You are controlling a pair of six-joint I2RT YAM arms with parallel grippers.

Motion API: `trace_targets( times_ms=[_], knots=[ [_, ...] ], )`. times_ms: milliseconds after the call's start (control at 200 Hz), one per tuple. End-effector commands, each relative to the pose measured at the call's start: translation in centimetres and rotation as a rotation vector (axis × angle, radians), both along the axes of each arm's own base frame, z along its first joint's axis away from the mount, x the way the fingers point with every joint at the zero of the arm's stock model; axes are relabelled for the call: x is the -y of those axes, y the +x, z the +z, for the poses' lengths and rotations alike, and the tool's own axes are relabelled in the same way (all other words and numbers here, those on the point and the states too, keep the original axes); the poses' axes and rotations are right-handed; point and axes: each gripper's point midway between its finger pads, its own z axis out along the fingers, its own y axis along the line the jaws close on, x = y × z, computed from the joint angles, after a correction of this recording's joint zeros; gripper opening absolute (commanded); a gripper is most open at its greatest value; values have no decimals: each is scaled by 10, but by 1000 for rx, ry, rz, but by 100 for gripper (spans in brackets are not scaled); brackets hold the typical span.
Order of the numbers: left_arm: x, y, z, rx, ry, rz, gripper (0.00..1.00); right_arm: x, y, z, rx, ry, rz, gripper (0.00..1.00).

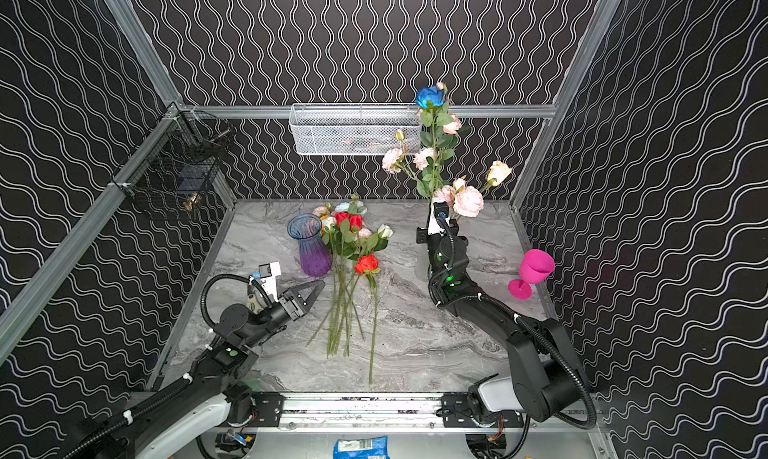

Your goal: Arrange the flowers into the vase

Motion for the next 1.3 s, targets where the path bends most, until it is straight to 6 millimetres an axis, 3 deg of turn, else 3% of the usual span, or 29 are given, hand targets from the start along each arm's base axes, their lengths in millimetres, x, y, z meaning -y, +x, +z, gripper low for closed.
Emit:
trace_targets(
  times_ms=[0, 120, 360, 596, 921, 1076, 1206, 1296],
  knots=[
    [-2, 1, 0, 4, 29, 15, 91, -6, -12, 15, 55, 56, 24, 4],
    [-5, -1, -1, 1, 37, 26, 91, -4, -19, 21, 68, 76, 27, 15],
    [-4, -2, 3, 6, 67, 23, 91, -6, -27, 27, 67, 109, 54, 24],
    [-5, -5, 3, 10, 112, 22, 91, -12, -32, 36, 89, 110, 67, 26],
    [-3, -4, 2, 10, 137, 15, 90, -12, -36, 32, 76, 107, 71, 28],
    [-5, -5, 0, 5, 134, 21, 90, -15, -45, 43, 92, 113, 91, 31],
    [-16, -6, -1, -13, 147, 77, 87, -24, -58, 55, 85, 114, 132, 34],
    [-40, -6, -6, -76, 189, 198, 86, -32, -73, 59, 25, 95, 124, 34]
  ],
)
